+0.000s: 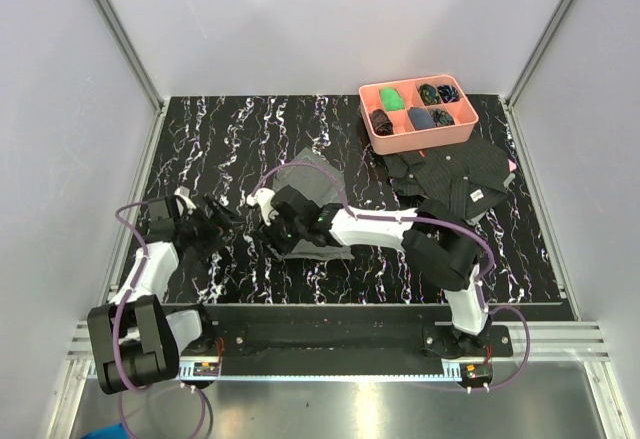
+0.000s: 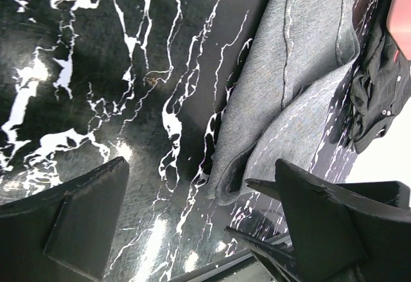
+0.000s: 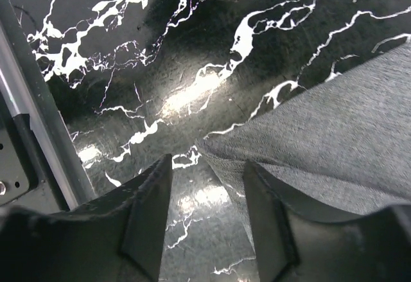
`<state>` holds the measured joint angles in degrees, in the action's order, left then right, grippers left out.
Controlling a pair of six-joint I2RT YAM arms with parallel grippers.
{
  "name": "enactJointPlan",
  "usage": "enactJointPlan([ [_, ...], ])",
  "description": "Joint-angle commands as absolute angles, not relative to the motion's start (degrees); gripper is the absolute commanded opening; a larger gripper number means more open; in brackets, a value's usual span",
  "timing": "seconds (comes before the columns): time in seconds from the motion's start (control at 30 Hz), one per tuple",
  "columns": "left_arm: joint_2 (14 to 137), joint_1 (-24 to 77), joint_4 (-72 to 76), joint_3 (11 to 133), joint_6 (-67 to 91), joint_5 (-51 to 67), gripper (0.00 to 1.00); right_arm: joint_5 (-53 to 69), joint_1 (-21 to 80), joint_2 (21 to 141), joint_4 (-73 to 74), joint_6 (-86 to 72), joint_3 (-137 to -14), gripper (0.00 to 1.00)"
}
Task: Fold the napkin, place the utensils inside, and roll it up
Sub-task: Fold the napkin
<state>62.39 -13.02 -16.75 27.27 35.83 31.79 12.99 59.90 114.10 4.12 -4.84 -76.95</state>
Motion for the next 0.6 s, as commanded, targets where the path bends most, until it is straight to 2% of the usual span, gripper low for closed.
enactJointPlan([
  [0.0,63.28,-13.71,-15.74,28.04,34.36,34.01,0.99,13.27,60.64,115.84,2.90,-4.31,-80.85,0.52],
  [0.1,62.93,-13.71,-15.47,27.95,34.28,34.28,0.99,12.75,60.91,115.84,3.34,-4.92,-80.51,0.54],
  [0.2,62.14,-13.54,-15.29,27.25,34.28,34.63,0.99,10.82,60.91,112.25,3.69,-5.19,-79.02,0.66],
  [0.23,61.79,-13.19,-15.12,26.99,34.28,34.98,0.99,9.59,60.91,109.19,4.30,-4.84,-78.32,0.74],
  [0.33,61.96,-9.34,-14.68,26.54,34.54,35.07,0.98,6.00,60.91,102.23,5.18,-3.96,-73.40,0.81],
  [0.43,62.75,-3.46,-13.80,26.02,35.51,32.88,0.94,1.61,60.82,95.82,5.88,-3.25,-66.99,0.86],
  [0.57,64.60,-0.62,-12.31,24.87,36.82,33.13,0.84,-3.24,60.73,91.06,7.47,-4.30,-61.27,0.91],
])
